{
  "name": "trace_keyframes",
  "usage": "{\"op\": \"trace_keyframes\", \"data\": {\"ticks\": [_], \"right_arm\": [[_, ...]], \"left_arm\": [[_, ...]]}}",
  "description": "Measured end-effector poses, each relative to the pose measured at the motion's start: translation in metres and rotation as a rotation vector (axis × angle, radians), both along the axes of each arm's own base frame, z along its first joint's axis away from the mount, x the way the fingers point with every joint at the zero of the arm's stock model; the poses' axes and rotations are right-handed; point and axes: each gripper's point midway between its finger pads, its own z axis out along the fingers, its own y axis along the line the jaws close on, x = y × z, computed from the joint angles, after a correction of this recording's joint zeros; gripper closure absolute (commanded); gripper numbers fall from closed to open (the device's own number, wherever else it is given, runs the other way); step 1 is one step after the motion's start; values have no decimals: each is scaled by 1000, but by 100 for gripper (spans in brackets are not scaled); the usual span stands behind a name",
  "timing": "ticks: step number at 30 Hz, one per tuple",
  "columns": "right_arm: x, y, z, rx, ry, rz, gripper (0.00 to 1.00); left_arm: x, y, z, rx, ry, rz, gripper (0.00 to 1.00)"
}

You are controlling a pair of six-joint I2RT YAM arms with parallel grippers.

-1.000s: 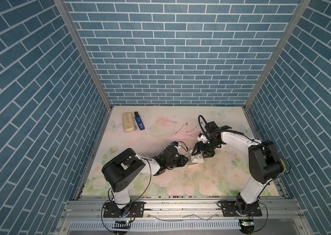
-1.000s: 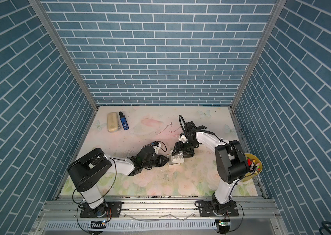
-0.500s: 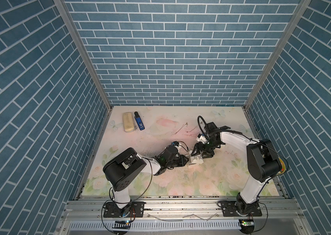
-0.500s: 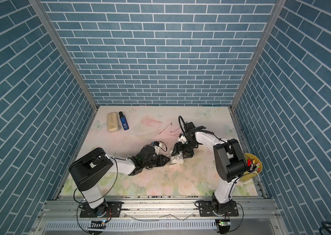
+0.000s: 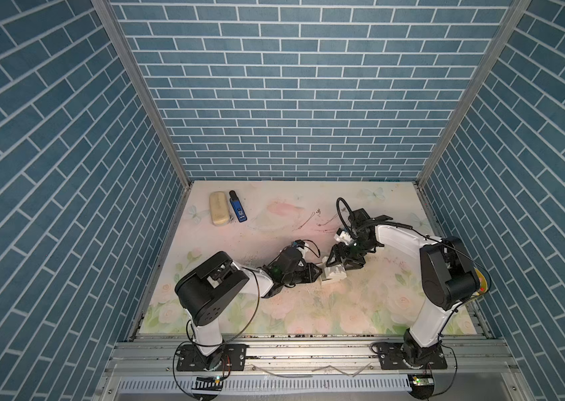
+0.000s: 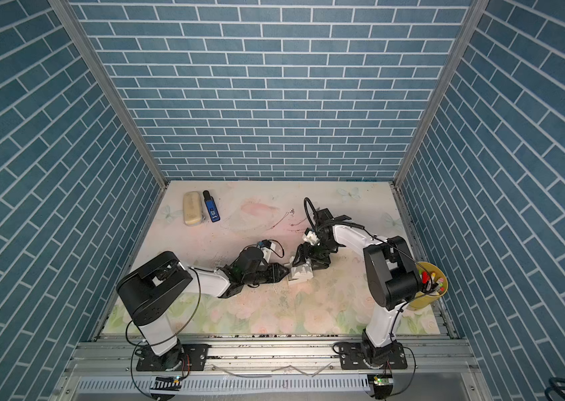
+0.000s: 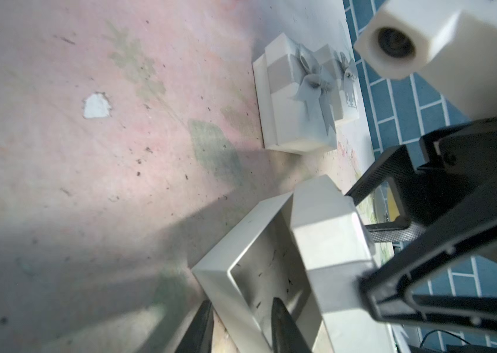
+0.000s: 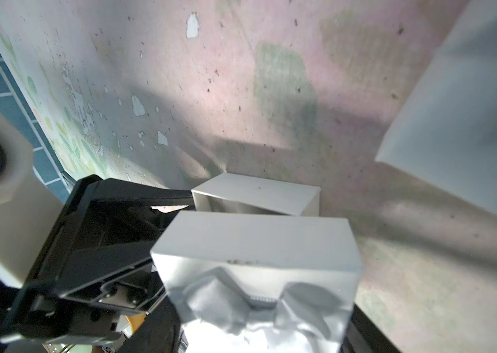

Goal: Take the necklace out of the lift-off lid jewelry box
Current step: Close the lid on the jewelry box.

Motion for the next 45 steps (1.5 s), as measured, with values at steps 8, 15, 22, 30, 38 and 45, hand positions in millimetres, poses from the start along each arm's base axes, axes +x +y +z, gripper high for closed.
{"op": "trace_keyframes", "data": {"ticks": [8, 15, 22, 30, 38, 45], "right_arm": [[0, -1, 0, -5, -1, 1, 39], [1, -4, -1, -33, -7, 1, 40], [0, -10, -4, -78, -13, 7, 40], [-1, -10, -2, -93, -25, 15, 40], [5, -2, 1, -83, -37, 34, 40], [4, 1, -2, -89, -20, 52, 40]], "left_arm": [[8, 7, 22, -24, -48, 8, 65], [2, 19, 7, 10, -24, 17, 70], [2, 20, 2, 21, -16, 20, 72], [0, 21, -9, 40, 5, 19, 74], [1, 19, -12, 28, 10, 20, 75], [4, 14, -16, 18, 14, 18, 76]]}}
